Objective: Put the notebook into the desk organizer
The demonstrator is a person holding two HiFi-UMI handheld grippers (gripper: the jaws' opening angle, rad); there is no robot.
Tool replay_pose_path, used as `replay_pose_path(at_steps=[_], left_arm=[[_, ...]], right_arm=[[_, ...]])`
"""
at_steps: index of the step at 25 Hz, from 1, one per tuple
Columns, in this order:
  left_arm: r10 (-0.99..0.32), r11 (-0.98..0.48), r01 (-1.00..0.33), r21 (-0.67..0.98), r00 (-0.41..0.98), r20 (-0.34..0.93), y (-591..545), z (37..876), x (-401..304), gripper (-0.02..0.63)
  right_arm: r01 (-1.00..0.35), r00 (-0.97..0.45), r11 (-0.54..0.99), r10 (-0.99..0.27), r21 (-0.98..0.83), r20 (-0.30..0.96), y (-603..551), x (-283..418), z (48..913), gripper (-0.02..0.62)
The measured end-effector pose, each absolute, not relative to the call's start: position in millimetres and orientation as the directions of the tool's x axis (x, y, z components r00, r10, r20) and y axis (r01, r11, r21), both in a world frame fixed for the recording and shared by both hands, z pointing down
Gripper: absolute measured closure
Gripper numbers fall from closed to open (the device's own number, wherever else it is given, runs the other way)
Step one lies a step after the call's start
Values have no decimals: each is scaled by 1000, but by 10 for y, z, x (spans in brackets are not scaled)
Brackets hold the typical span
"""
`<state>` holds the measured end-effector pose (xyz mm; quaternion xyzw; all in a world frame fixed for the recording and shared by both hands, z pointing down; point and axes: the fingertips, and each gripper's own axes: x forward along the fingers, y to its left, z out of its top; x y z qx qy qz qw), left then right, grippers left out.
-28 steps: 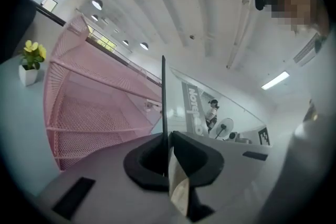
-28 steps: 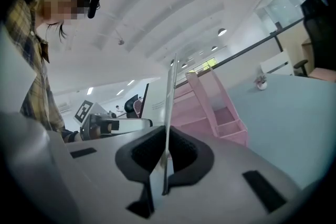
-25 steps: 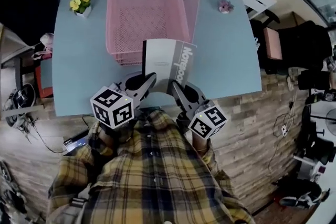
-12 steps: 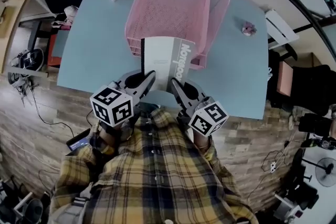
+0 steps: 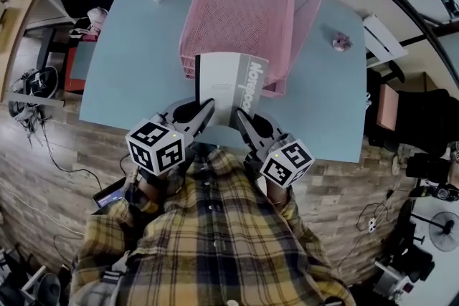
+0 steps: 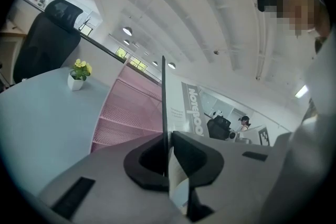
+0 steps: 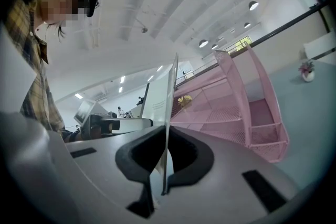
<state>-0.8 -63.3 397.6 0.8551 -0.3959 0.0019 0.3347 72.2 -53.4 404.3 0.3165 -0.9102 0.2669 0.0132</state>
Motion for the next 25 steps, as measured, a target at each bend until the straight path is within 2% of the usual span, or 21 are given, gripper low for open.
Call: replay_pose_path(at_steps=[25], left_arm=[[-616,-400,-650,646,713,335,-378,4431,-38,583]], right_arm=[[-606,-787,595,-547,-528,287,-260,679,4471,577]])
